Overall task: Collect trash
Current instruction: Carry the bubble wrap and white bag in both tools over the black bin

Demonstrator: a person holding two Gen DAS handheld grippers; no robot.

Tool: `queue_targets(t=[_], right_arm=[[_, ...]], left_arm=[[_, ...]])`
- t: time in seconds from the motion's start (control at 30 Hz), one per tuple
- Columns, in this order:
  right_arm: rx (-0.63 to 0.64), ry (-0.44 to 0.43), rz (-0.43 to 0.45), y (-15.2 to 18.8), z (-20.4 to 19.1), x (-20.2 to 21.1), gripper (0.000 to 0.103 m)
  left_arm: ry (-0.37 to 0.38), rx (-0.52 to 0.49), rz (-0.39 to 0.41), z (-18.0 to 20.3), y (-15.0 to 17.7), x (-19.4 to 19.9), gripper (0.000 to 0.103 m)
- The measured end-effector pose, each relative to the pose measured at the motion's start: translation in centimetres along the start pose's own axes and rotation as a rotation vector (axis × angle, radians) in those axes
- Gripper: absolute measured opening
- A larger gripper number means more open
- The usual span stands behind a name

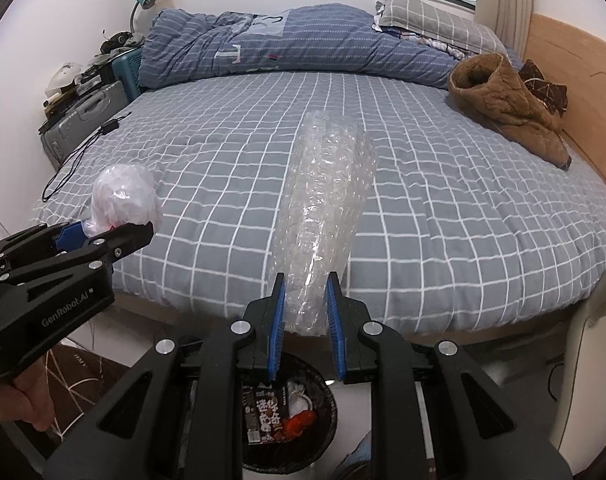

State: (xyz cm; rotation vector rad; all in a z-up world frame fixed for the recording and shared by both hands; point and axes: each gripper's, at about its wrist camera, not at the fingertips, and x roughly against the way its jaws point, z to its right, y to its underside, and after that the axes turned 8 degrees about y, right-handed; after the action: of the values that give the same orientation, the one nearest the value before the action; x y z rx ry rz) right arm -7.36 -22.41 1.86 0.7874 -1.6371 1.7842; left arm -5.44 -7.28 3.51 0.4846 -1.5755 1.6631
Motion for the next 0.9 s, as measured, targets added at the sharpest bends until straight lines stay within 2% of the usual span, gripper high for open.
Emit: queue_targets(t=[0.5, 0.9], right_arm=[[0.001, -0.002, -0.041, 5.8, -1.1, 1.2, 0.019], [-0.001, -0.001, -0.102, 10.4, -1.1, -0.4, 0.019]], left_arm=[[0.003, 0.005, -0.044, 0.3, 5.9, 1.4, 0.04], [0.014, 0.025, -0.113, -0.1, 11.0, -0.8, 0.04]])
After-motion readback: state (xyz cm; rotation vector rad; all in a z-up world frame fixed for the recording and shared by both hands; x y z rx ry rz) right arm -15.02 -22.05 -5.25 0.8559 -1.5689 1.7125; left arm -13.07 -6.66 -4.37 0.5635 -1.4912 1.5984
